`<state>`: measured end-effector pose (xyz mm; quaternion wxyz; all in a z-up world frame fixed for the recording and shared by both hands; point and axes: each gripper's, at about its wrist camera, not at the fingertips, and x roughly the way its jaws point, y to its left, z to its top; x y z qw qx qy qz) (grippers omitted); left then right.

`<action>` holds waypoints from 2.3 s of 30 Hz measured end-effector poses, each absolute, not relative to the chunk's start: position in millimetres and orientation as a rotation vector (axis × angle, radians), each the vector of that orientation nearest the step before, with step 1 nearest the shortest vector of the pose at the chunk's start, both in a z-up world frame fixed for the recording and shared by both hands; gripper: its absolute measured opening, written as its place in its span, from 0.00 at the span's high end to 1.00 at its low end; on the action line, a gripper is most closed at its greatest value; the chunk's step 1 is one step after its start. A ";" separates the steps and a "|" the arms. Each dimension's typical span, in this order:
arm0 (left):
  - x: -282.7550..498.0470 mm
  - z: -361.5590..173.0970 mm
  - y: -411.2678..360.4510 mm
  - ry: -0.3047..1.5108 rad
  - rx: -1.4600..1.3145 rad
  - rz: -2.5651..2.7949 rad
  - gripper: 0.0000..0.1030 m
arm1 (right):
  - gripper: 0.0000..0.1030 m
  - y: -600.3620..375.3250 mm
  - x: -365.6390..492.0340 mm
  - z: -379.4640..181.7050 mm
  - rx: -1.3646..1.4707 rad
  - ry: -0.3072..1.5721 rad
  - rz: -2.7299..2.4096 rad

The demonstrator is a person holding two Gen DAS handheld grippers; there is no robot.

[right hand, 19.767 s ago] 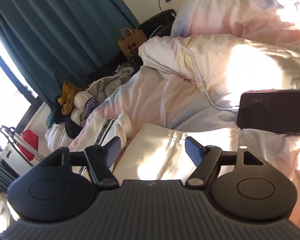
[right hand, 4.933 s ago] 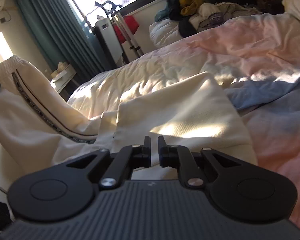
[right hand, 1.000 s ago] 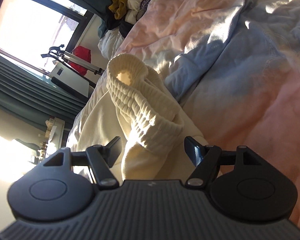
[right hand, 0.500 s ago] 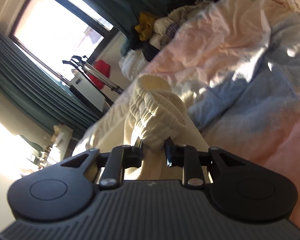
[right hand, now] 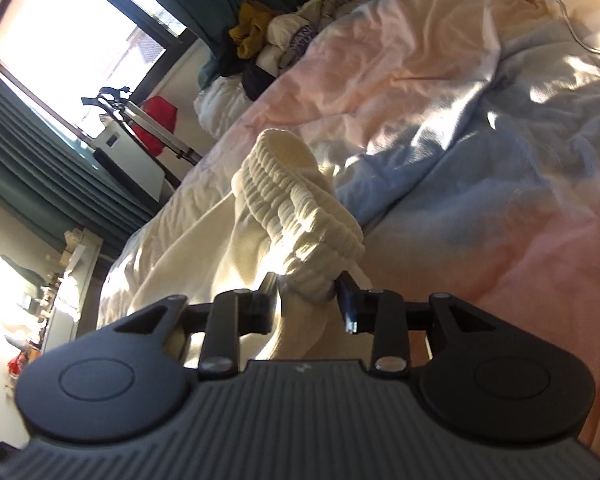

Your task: Fold clothes

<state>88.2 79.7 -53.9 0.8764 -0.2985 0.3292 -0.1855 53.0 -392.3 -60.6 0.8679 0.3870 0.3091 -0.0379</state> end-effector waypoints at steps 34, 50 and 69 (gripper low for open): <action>148.6 -113.2 75.9 0.793 -0.849 -0.462 0.47 | 0.62 -393.9 93.6 -104.0 1.000 0.718 0.054; 91.4 -60.6 67.3 0.747 -0.923 -0.496 0.57 | 0.72 -418.9 29.8 -41.8 1.070 0.539 0.115; 46.7 25.4 -225.6 0.785 -0.812 -0.957 0.57 | 0.72 -596.7 -160.6 46.6 1.086 0.170 -0.122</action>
